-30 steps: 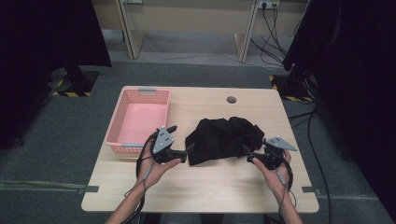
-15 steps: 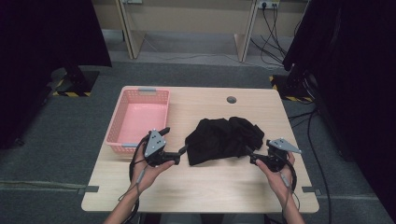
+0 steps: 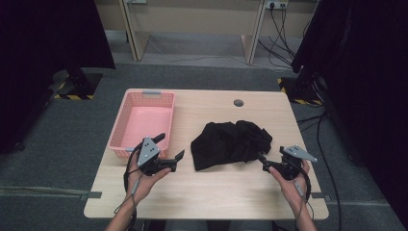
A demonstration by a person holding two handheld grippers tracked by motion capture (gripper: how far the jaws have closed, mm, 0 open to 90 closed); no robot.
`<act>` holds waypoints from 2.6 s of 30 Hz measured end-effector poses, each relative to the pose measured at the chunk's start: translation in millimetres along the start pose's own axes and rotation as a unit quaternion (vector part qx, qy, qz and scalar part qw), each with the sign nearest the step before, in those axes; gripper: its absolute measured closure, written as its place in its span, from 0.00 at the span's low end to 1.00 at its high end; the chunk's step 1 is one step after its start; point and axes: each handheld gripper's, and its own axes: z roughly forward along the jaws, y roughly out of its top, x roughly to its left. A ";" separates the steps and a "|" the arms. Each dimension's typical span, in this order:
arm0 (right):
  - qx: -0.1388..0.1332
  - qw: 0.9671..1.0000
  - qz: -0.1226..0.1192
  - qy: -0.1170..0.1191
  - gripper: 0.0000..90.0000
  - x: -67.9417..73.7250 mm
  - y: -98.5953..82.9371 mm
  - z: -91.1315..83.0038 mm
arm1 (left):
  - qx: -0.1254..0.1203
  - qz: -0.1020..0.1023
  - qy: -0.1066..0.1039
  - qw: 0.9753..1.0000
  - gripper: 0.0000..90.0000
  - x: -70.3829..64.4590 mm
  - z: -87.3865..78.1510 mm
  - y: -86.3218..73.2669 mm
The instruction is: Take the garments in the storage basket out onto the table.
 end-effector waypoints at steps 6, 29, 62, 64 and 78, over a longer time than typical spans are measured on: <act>-0.001 1.000 0.002 -0.004 0.04 -3.2 -4.9 -3.5 | -0.004 -0.003 0.012 1.000 0.09 6.3 -9.8 -4.9; -0.021 0.999 0.009 -0.030 0.04 -25.8 -20.8 -28.0 | 0.013 -0.025 0.052 0.998 0.09 22.8 -40.9 -40.7; -0.032 0.997 0.028 -0.066 0.04 -52.1 -44.1 -31.1 | 0.023 -0.038 0.074 0.996 0.09 27.9 -53.4 -67.5; -0.032 0.997 0.028 -0.067 0.04 -52.5 -44.7 -31.1 | 0.022 -0.039 0.075 0.996 0.09 27.9 -54.5 -68.6; -0.037 0.996 0.037 -0.076 0.04 -57.2 -49.3 -32.5 | 0.025 -0.040 0.079 0.996 0.09 28.6 -54.0 -73.0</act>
